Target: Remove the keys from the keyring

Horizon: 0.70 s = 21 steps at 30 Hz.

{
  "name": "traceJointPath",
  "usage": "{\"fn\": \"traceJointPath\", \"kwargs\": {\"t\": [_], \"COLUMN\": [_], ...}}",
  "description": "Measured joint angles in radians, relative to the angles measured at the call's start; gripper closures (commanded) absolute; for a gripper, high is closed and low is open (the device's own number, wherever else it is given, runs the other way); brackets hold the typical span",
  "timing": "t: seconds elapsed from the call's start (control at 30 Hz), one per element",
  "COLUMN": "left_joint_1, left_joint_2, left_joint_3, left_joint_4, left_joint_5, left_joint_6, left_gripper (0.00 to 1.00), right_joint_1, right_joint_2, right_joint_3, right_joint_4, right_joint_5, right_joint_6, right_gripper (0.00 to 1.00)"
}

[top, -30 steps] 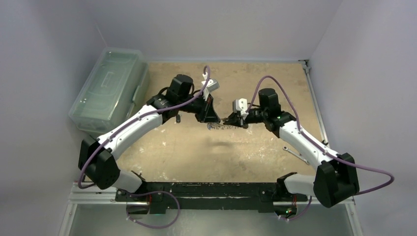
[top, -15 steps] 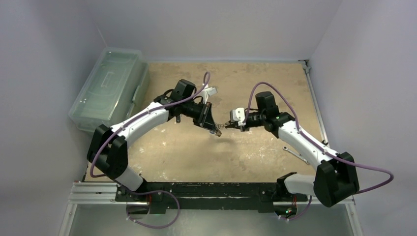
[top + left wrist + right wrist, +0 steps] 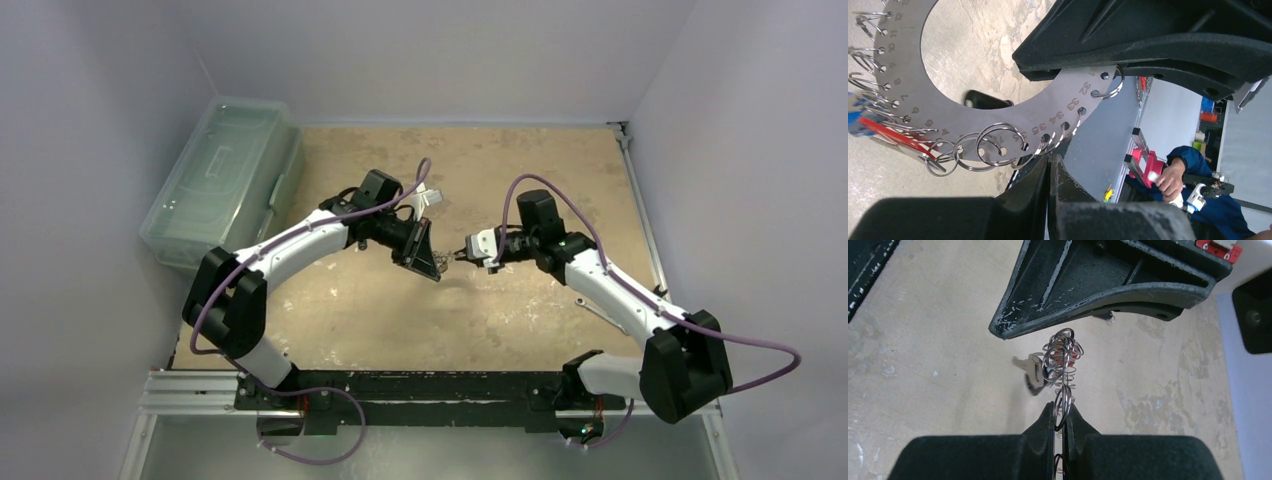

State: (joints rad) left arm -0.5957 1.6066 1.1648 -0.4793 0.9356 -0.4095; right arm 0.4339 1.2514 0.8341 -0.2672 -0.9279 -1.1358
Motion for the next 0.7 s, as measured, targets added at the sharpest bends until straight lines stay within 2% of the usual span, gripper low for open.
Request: {"fn": "traceJointPath", "kwargs": {"t": [0.1,0.13,0.23,0.3,0.33,0.5,0.63,0.7], "left_joint_1": [0.007,0.014,0.040,0.056,0.061,0.062,0.059,0.059], "left_joint_2": [0.000,-0.001,-0.022,-0.085,-0.132,-0.401,-0.453,-0.453], "left_joint_3": [0.019,0.038,0.092,0.086,0.068,-0.079,-0.105,-0.124], "left_joint_4": [-0.033,-0.053,-0.086,-0.075,-0.050,0.175,0.308,0.356], "left_joint_5": [-0.005,-0.007,-0.029,-0.050,-0.060,-0.098,-0.130,-0.145], "left_joint_6": [0.047,0.080,0.192,0.250,0.265,0.256,0.223,0.206], "left_gripper": [1.00,0.96,0.70,0.58,0.55,0.53,0.52,0.52], "right_joint_1": [-0.001,-0.003,-0.013,-0.024,-0.027,-0.036,-0.043,-0.049], "right_joint_2": [-0.009,-0.010,-0.011,-0.011,-0.011,-0.011,-0.010,-0.008], "right_joint_3": [-0.033,-0.040,-0.057,-0.057,-0.057,-0.058,-0.064,-0.089], "right_joint_4": [0.046,0.064,0.142,0.209,0.245,0.449,0.624,0.785], "right_joint_5": [-0.002,-0.003,-0.006,-0.011,-0.016,-0.062,-0.106,-0.126], "right_joint_6": [0.063,0.089,0.211,0.309,0.358,0.647,0.892,1.084], "right_gripper": [1.00,1.00,1.00,1.00,1.00,1.00,1.00,1.00]}}
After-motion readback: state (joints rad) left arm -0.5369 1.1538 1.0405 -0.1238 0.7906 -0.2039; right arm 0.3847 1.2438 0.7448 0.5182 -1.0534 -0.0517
